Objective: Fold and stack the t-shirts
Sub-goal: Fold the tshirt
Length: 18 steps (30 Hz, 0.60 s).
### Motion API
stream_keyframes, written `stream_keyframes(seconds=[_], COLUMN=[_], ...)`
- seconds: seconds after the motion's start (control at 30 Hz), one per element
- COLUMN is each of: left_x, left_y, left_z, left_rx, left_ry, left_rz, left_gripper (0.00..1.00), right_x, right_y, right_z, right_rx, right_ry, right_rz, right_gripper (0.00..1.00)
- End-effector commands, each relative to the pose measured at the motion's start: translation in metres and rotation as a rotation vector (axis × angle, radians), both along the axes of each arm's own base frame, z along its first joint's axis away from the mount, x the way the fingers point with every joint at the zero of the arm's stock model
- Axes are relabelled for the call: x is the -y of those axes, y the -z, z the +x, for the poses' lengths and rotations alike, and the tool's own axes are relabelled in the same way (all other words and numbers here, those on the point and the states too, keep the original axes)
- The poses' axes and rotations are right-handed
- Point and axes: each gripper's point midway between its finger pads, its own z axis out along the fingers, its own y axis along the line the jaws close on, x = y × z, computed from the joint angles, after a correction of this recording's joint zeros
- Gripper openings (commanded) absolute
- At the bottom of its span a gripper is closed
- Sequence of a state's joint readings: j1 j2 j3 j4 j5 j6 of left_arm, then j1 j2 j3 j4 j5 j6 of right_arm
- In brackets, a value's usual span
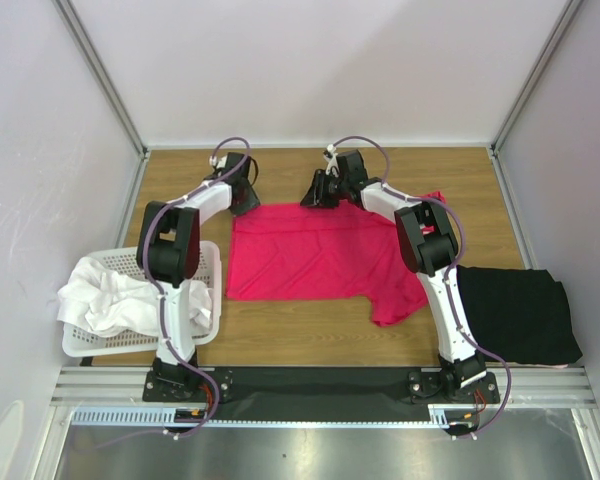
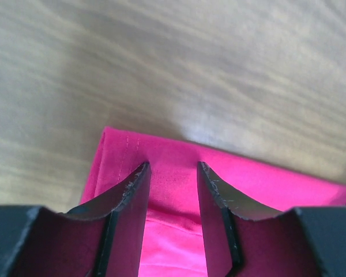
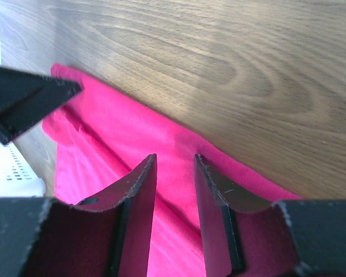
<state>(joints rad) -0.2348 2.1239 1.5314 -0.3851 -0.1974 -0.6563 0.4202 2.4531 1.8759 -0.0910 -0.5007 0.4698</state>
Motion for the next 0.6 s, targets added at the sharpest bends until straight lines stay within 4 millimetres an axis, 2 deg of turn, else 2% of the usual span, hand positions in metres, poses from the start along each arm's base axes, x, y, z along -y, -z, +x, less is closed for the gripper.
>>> stream_keyframes(seconds=[0.0,0.17,0.27,0.3,0.4,0.43,0.47,0.57], left_x=[-0.007,-0.005,-0.006,-0.004,0.011,0.015,0.025,0.050], left_y=[0.002,-0.001,-0.023,-0.046,-0.081,-0.100,-0.107,-0.117], left_z=[0.015,0.022,0.025,0.032,0.039,0.040,0.038,0.031], left_rx=[0.003,0.010,0.067,0.129,0.235,0.279,0.301,0.336], left_ry=[-0.036,-0.013,0.029,0.079,0.213,0.293,0.354,0.553], left_rz=[-0.019,-0.019,0.000,0.017,0.051,0.091,0.096,0.078], left_gripper=[0.44,0.44,0.45,0.45,0.47,0.49,0.52,0.75], right_x=[0.021,0.020,0.020,0.020,0.019,0.019,0.018,0.019], right_y=[0.019,0.019,0.018,0.018,0.018,0.016,0.016,0.015], right_z=[-0.005,-0.003,-0.003,-0.003,-0.002,-0.001,-0.001,0.000], right_rx=[-0.044,-0.044,-0.047,-0.046,-0.045,-0.042,-0.042,-0.042], right_ry=[0.041,0.042,0.044,0.044,0.045,0.046,0.044,0.046], right_rz=[-0.087,-0.083,-0.079,-0.077,-0.069,-0.065,-0.063,-0.063], right_gripper=[0.38,0.38,0.38,0.38,0.38,0.38,0.38,0.38])
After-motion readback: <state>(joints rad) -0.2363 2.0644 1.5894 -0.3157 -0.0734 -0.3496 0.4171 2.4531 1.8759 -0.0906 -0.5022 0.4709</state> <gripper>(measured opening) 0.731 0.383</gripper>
